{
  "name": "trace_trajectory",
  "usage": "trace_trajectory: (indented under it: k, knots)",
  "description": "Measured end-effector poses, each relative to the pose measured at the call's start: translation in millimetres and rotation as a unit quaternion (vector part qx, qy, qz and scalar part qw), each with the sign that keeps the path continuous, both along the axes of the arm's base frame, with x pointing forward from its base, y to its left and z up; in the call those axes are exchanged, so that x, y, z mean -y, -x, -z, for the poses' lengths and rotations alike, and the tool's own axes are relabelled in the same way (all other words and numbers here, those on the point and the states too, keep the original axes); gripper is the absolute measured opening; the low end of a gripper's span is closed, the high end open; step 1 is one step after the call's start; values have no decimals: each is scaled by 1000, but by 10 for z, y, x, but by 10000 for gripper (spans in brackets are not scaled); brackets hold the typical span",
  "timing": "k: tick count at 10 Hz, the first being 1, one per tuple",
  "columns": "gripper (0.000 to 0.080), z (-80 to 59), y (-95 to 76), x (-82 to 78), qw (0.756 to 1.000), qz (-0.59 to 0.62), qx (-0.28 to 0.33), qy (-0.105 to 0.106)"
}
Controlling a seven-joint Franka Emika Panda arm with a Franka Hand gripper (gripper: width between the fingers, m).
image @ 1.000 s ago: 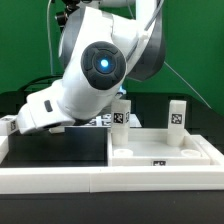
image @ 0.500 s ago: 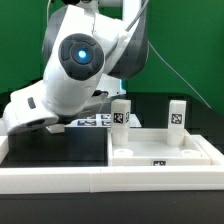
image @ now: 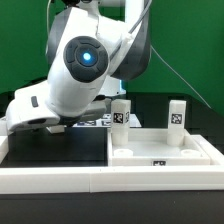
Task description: Assemble square table
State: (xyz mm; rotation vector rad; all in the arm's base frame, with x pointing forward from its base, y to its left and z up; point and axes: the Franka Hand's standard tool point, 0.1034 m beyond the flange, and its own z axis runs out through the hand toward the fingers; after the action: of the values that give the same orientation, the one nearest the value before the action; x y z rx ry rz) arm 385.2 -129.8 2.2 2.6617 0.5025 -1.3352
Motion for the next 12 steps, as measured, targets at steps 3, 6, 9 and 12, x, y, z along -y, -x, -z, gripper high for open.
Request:
trace_trajectory:
  k: [3,6,9,12]
  knots:
    - [649,-3,57,-24,1000,2,-31,5]
    - [649,35,24,-46,998,0,-55,10]
    - [373,26,-3,-53,999,-1,-52,10]
    - [288,22,-17,-63,999,-2,-51,10]
